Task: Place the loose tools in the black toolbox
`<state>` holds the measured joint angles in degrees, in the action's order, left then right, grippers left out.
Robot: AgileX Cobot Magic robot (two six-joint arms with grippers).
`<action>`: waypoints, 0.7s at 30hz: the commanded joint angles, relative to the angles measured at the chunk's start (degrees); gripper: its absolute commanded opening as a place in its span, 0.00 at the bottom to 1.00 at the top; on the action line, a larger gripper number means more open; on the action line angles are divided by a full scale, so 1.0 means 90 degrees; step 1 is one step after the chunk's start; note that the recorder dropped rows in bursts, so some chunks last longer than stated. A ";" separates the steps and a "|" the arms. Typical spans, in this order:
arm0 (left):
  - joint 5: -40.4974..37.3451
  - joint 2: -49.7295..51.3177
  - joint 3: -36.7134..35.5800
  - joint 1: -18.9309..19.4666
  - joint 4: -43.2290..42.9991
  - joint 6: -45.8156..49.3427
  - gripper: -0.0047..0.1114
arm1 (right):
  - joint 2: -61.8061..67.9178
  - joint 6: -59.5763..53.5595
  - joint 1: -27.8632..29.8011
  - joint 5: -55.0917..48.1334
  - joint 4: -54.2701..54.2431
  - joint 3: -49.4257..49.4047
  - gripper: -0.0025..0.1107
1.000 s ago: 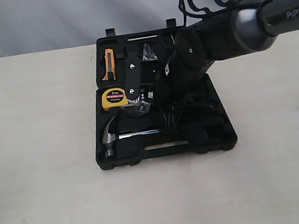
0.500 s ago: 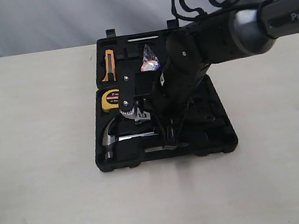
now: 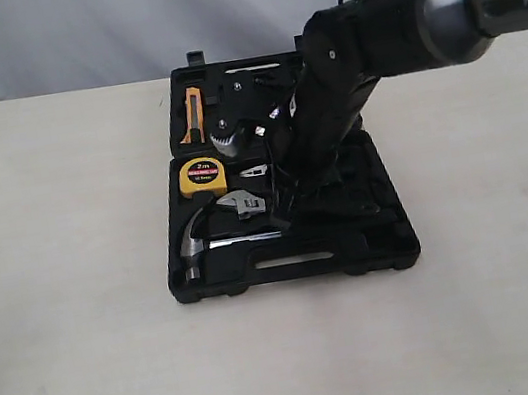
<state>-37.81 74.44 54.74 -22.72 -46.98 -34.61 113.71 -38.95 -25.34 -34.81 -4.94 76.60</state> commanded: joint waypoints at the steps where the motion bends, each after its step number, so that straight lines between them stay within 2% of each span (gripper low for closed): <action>1: 0.0108 -0.0051 -0.0059 0.0021 0.0087 -0.0065 0.05 | 0.0271 0.0020 0.0044 0.0246 0.0104 0.0012 0.24; 2: 0.0108 -0.0051 -0.0059 0.0021 0.0087 -0.0065 0.05 | 0.0323 0.0020 0.0044 0.0315 0.0104 0.0012 0.16; 3: 0.0108 -0.0051 -0.0059 0.0021 0.0087 -0.0065 0.05 | 0.0435 0.0020 0.0044 0.0384 0.0104 0.0012 0.02; 9: 0.0108 -0.0051 -0.0059 0.0021 0.0087 -0.0065 0.05 | 0.0898 0.0201 0.0061 0.0247 0.0548 0.0012 0.02; 17: 0.0108 -0.0051 -0.0059 0.0021 0.0087 -0.0065 0.05 | 0.0028 0.0762 0.0061 -0.0003 0.0548 0.0377 0.02; 21: 0.0108 -0.0051 -0.0059 0.0021 0.0087 -0.0065 0.05 | 0.0285 0.1032 0.0137 0.0041 0.0266 0.0377 0.02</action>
<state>-37.81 74.44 54.74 -22.72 -46.98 -34.61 114.48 -30.87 -24.98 -34.43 -0.80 79.88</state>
